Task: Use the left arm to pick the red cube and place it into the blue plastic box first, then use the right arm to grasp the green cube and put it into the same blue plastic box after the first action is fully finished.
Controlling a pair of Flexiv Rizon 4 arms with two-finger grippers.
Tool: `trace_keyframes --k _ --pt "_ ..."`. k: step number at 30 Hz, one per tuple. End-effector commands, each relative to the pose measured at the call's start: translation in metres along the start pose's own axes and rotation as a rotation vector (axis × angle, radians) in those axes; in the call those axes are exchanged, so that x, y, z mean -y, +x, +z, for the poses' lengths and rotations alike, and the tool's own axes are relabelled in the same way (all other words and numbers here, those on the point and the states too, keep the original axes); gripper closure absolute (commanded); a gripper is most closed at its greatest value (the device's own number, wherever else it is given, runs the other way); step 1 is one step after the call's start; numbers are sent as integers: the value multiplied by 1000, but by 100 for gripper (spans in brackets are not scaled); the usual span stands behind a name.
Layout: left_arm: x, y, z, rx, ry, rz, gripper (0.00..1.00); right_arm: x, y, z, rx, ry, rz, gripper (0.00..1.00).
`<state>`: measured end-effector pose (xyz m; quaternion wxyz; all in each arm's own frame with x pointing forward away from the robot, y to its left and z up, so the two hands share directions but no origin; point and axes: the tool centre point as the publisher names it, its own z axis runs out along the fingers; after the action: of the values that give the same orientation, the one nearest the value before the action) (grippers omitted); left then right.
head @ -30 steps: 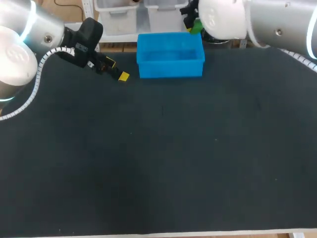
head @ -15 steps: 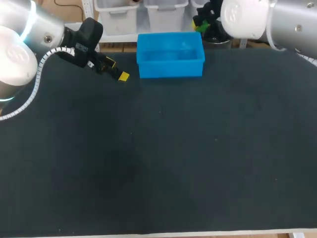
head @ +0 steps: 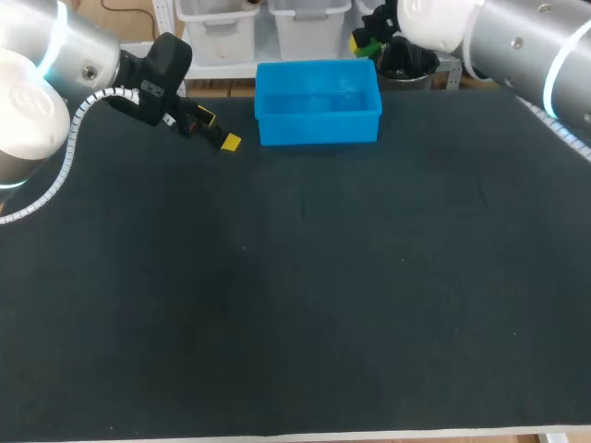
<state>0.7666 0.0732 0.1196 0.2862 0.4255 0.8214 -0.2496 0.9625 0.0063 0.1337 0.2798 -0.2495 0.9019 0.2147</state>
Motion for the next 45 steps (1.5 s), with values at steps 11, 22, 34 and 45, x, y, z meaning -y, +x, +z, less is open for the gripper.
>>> trace_keyframes --k 11,22,34,45 --pt "-1 1 0 5 3 4 0 15 -18 53 -103 -121 4 100" --pt "-1 1 0 5 3 4 0 12 -12 51 -131 -105 18 0" --pt "-1 1 0 5 3 4 0 3 -9 19 -104 -63 20 0" --pt "-1 1 0 5 3 4 0 -3 -8 3 -90 -6 21 0"
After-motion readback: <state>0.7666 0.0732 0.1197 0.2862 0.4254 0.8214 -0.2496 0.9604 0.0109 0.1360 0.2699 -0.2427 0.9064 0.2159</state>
